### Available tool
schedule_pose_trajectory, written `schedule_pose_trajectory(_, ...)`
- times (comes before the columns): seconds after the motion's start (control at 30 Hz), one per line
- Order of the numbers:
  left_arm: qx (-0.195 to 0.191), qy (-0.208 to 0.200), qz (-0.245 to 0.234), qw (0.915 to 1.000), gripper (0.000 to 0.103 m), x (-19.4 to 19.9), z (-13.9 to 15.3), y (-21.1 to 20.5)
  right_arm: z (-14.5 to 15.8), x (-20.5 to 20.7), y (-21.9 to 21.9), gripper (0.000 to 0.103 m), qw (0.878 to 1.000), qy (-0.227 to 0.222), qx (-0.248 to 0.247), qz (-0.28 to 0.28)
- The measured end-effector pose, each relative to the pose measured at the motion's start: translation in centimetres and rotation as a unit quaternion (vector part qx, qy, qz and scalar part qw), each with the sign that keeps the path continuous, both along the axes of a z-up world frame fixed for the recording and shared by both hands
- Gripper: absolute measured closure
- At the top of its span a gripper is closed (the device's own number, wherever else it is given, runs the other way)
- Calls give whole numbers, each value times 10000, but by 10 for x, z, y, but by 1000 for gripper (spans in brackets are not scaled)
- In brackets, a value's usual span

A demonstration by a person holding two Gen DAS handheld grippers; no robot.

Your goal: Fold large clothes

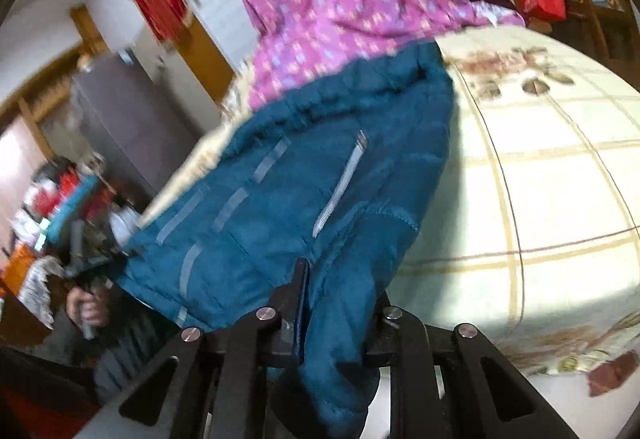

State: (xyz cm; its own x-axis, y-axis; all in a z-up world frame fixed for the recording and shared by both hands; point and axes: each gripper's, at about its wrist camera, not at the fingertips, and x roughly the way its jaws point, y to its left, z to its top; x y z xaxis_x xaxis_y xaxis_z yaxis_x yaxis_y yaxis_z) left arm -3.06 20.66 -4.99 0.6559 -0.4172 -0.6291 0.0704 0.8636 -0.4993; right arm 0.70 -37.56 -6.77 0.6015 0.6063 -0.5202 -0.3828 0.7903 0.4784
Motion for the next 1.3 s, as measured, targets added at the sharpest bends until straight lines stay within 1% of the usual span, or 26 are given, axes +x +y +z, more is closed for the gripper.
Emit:
schedule_pose_trajectory(0.07,-121,-52,52,9999,93,-6,5,8,9,-13,-2,86,9994,-243,254,-22)
schedule_pose_trajectory(0.13,-247,-101,100,9996,93,-13,11,17,15,-27,-2,86,9985,-423,357,-48)
schedule_pose_trajectory(0.33,-500,-403,254,9976,94,-33,33,32,27,-61,-4,88,9944,-752,713,-210)
schedule_pose_trajectory(0.4,-614,-485,304,9965,94,-36,41,36,35,-66,-2,88,9928,-819,825,-276)
schedule_pose_trajectory(0.47,-719,-609,353,9949,94,-40,50,39,42,-73,-3,88,9916,-932,829,-353)
schedule_pose_trajectory(0.63,-555,-779,382,9947,94,-45,65,34,56,-86,-6,88,9901,-1070,744,-528)
schedule_pose_trajectory(0.7,-267,-760,408,9959,94,-43,68,28,57,-86,-9,88,9903,-1033,675,-643)
schedule_pose_trajectory(0.8,10,-723,435,9964,94,-42,67,23,59,-81,-6,88,9920,-910,328,-811)
schedule_pose_trajectory(0.87,167,-743,456,9961,94,-42,67,19,61,-82,-1,88,9928,-855,181,-822)
schedule_pose_trajectory(0.93,226,-795,476,9954,94,-45,67,17,62,-83,1,88,9928,-818,68,-870)
schedule_pose_trajectory(1.07,363,-907,477,9941,94,-53,72,14,70,-88,1,88,9918,-773,170,-1001)
schedule_pose_trajectory(1.17,412,-1020,478,9928,94,-62,77,13,80,-98,-1,88,9909,-866,179,-1020)
schedule_pose_trajectory(1.23,397,-1020,479,9928,94,-66,77,13,91,-109,-5,89,9890,-977,222,-1086)
schedule_pose_trajectory(1.27,394,-1010,473,9930,94,-65,77,14,94,-112,-8,95,9880,-1030,255,-1122)
schedule_pose_trajectory(1.3,346,-970,461,9936,94,-66,76,14,101,-119,-14,96,9856,-1165,309,-1183)
